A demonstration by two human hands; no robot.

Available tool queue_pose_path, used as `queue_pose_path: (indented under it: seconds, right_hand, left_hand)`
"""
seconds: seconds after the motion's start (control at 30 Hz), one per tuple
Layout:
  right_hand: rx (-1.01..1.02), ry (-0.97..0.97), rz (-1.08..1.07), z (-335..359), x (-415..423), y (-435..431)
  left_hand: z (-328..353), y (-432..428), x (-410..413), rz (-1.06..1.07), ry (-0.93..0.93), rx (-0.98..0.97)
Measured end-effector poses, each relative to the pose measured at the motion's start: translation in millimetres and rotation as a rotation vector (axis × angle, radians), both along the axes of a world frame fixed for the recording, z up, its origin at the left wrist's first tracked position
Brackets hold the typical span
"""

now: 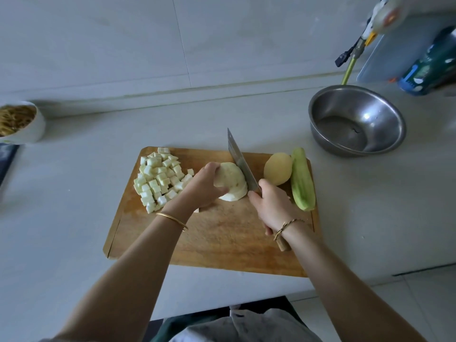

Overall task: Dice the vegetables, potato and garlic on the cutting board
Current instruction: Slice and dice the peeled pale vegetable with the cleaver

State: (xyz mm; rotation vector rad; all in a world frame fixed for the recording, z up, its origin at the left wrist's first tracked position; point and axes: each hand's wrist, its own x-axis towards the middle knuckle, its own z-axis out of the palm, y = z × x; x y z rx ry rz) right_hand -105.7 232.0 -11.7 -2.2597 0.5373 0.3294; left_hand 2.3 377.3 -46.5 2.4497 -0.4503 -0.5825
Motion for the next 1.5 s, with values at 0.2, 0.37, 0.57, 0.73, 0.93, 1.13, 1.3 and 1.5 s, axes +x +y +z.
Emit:
queue_pose_path:
  seconds: [0.2,0.37,0.57,0.73,0.93,1.13,1.3,1.5]
  right_hand:
    - [0.054,-0.055,-0.051,9,0,-10]
    - [0.125,-0.084,-0.069,33,3,-8]
    - [0.13,0.001,-0.013,45,7,-5]
    - [0.146,0.076,0.025,53,16,-10]
    - [0.14,0.164,0.084,62,36,-11]
    - [0.136,0.211,0.071,50,41,-4]
    - [0.147,0.2,0.044,24,34,-2]
    - [-0.026,0.085,0.059,-8,23,-1]
  left_hand:
    - [-1,-10,-21,0.03,-0.145,-0.058]
    - [-7,-11,-29,0.088,-0.22,-0.092]
    - [-9,-9,-29,0.098,-0.212,-0.124]
    - [-12,-10,-31,0.107,-0.229,-0.138]
    - [-14,-10,-30,0.102,-0.254,-0.143]
    - [-14,-10,-31,0.11,-0.279,-0.142]
    - [-14,-11,-31,0.118,-0.275,-0.131]
    - [-13,-11,-31,0.122,-0.269,-0.129]
